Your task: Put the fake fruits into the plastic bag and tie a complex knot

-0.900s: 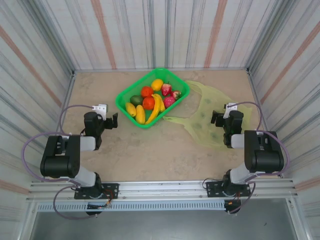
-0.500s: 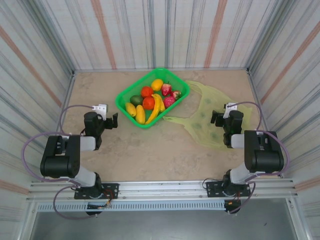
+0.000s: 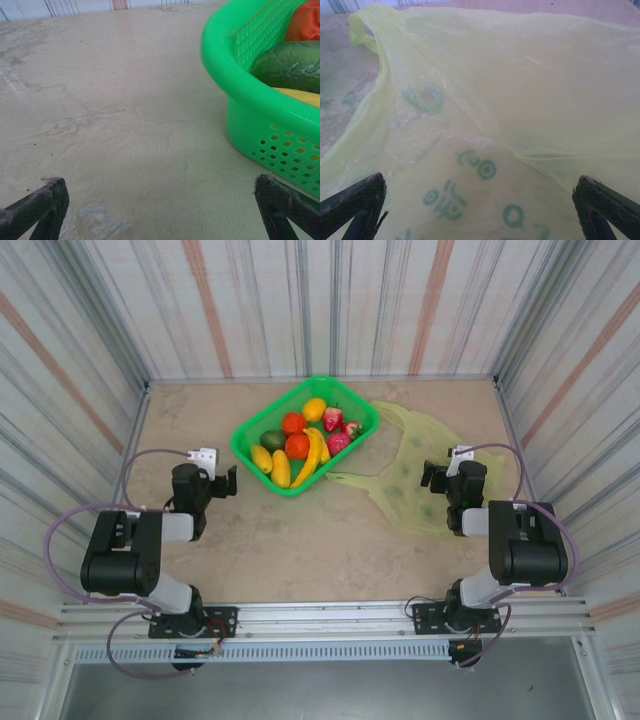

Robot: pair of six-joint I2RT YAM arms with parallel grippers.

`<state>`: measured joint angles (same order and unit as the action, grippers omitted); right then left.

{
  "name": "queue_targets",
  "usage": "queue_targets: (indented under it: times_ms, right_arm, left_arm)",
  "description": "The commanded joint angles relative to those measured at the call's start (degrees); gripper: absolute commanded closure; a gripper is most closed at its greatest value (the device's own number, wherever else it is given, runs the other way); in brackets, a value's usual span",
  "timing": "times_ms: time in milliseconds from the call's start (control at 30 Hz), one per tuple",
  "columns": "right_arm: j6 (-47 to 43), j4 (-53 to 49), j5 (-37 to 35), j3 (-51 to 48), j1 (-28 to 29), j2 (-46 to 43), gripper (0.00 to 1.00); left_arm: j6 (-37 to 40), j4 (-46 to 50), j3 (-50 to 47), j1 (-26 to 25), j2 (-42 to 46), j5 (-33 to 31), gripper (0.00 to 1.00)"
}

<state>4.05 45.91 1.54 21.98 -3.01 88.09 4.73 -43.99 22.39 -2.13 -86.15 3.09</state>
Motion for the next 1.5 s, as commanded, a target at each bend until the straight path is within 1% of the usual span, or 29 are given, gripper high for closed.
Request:
queue_targets:
  times_ms: [0, 467, 633, 667, 700, 767, 800, 867, 967, 1033, 1100, 1133, 1200, 1233, 1267, 1300, 1333, 1367, 1400, 1433, 1467]
  right_arm:
    - [0.7, 1.3, 0.4, 1.1, 0.0, 0.6, 0.01]
    - [0.6, 1.4, 0.2, 1.0, 0.1, 0.6, 0.01]
    - [0.8, 1.8, 0.0, 0.8, -0.1, 0.4, 0.01]
    - [1.3, 0.8, -1.6, 1.4, 0.2, -0.4, 0.01]
    - [1.2, -3.8, -3.8, 2.6, 0.8, -2.8, 0.01]
    - [-1.0, -13.7, -3.2, 5.7, 2.5, -8.7, 0.01]
    - [-2.6, -15.8, -3.5, 6.8, 3.8, -11.0, 0.01]
    - [-3.2, -16.3, -5.0, 7.1, 6.6, -15.5, 0.01]
    - [-2.8, -22.0, -8.4, 9.4, 10.8, -24.4, 0.01]
    - [-2.5, -25.8, -8.7, 11.9, 14.2, -29.1, 0.01]
    - [-4.4, -29.3, -8.9, 15.3, 20.3, -33.6, 0.01]
    - [-5.6, -31.4, -9.4, 17.0, 23.5, -34.8, 0.01]
    - [-6.5, -39.4, -11.2, 22.8, 31.2, -36.8, 0.01]
    - [-5.8, -42.7, -12.3, 25.1, 33.8, -37.3, 0.01]
    - [-4.6, -47.8, -13.7, 28.7, 36.9, -37.9, 0.01]
    - [-2.7, -52.6, -14.6, 31.8, 39.6, -38.5, 0.01]
    - [1.6, -57.0, -15.2, 34.1, 40.9, -39.1, 0.01]
    - [9.8, -66.1, -14.3, 37.8, 40.9, -39.8, 0.01]
    - [14.9, -73.6, -10.8, 41.1, 40.3, -40.7, 0.01]
    - [13.7, -74.8, -5.3, 41.9, 39.1, -41.7, 0.01]
    - [14.6, -73.6, 0.8, 40.8, 37.5, -43.3, 0.01]
  left_arm:
    - [1.0, -1.6, 1.1, 0.1, -0.5, -0.7, 0.01]
    - [1.1, -1.5, 1.0, 0.0, -0.3, -0.8, 0.01]
    - [-0.3, -0.7, 1.4, 2.1, -0.2, 2.9, 0.01]
    - [-0.2, -1.0, 1.2, 1.9, -0.1, 2.2, 0.01]
    - [-0.7, -0.5, 1.5, 1.3, 0.6, -1.1, 0.01]
    - [-2.3, 4.2, 2.2, 0.8, 5.0, -6.5, 0.01]
    - [-3.3, 7.0, 2.4, 0.9, 7.7, -8.7, 0.01]
    - [-4.6, 8.8, 1.6, 0.8, 12.3, -12.5, 0.01]
    - [-4.3, 11.9, 1.6, -1.9, 21.1, -21.5, 0.01]
    - [-4.5, 16.6, 3.7, -4.3, 26.6, -24.9, 0.01]
    - [-4.6, 23.0, 7.4, -7.3, 32.2, -24.6, 0.01]
    - [-6.3, 27.3, 9.3, -8.8, 34.3, -24.0, 0.01]
    - [-15.2, 37.4, 14.8, -11.4, 38.1, -23.8, 0.01]
    - [-19.2, 43.5, 17.7, -12.3, 39.8, -22.6, 0.01]
    - [-21.6, 49.4, 21.4, -13.4, 41.6, -20.0, 0.01]
    - [-21.9, 55.3, 25.1, -14.6, 42.8, -16.5, 0.01]
    - [-22.5, 60.0, 27.9, -15.6, 43.4, -13.5, 0.01]
    - [-26.0, 65.6, 30.9, -16.5, 43.8, -12.1, 0.01]
    - [-32.0, 73.7, 33.6, -16.6, 43.9, -13.0, 0.01]
    - [-36.6, 78.5, 34.8, -16.5, 44.0, -14.0, 0.01]
    - [-38.6, 80.8, 35.1, -16.2, 43.9, -11.9, 0.01]
